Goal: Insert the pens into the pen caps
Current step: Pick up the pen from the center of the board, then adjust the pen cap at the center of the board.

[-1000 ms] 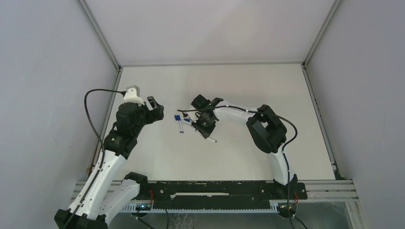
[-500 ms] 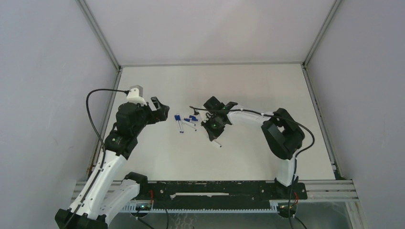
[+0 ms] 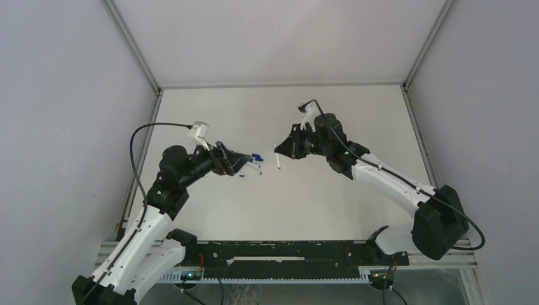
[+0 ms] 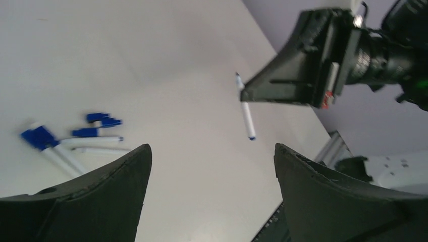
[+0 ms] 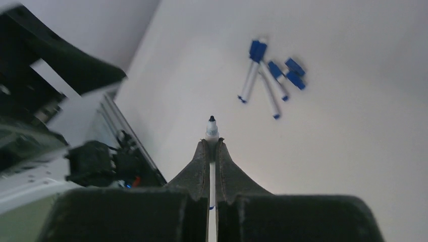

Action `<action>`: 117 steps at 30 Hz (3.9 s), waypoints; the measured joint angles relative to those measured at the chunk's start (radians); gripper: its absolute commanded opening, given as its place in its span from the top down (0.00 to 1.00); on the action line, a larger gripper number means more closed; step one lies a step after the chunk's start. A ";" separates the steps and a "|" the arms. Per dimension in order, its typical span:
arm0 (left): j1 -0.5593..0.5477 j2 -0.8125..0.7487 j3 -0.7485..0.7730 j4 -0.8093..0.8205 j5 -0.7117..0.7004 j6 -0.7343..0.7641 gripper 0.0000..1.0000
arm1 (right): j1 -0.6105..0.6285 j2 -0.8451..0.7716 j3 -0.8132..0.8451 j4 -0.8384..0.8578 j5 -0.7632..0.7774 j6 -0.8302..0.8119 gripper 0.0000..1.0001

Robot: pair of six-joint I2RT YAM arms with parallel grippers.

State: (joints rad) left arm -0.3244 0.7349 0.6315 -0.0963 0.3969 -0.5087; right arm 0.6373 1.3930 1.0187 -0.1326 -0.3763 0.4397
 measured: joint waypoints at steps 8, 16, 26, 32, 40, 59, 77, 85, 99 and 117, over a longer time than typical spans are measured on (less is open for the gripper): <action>-0.154 0.080 0.000 0.136 0.092 -0.050 0.15 | 0.000 -0.107 -0.098 0.249 0.040 0.282 1.00; -0.190 0.174 0.021 0.208 0.135 -0.076 0.21 | 0.040 -0.155 -0.100 0.320 0.053 0.307 1.00; -0.207 0.230 0.065 0.302 0.159 -0.128 0.41 | 0.099 -0.155 -0.100 0.334 0.052 0.296 1.00; -0.214 0.253 0.070 0.327 0.165 -0.139 0.49 | 0.105 -0.155 -0.100 0.352 0.051 0.296 1.00; -0.221 0.274 0.070 0.340 0.167 -0.148 0.66 | 0.111 -0.155 -0.100 0.364 0.048 0.295 1.00; -0.177 0.283 0.132 0.196 0.090 -0.101 1.00 | 0.103 -0.161 -0.100 0.316 0.066 0.127 0.59; 0.007 -0.069 0.100 -0.102 -0.252 0.121 1.00 | 0.063 0.330 0.381 -0.181 0.158 -0.317 0.53; 0.007 -0.138 0.034 -0.208 -0.396 0.174 1.00 | 0.068 0.666 0.667 -0.341 0.166 -0.429 0.45; 0.007 -0.133 0.032 -0.222 -0.432 0.177 1.00 | 0.105 0.898 0.935 -0.415 0.173 -0.446 0.35; 0.007 -0.133 0.032 -0.222 -0.439 0.177 1.00 | 0.119 1.031 1.051 -0.524 0.232 -0.468 0.37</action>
State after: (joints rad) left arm -0.3172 0.6018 0.6636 -0.3183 -0.0425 -0.3313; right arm 0.7563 2.4237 2.0697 -0.6563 -0.1440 -0.0288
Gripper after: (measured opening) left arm 0.049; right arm 0.636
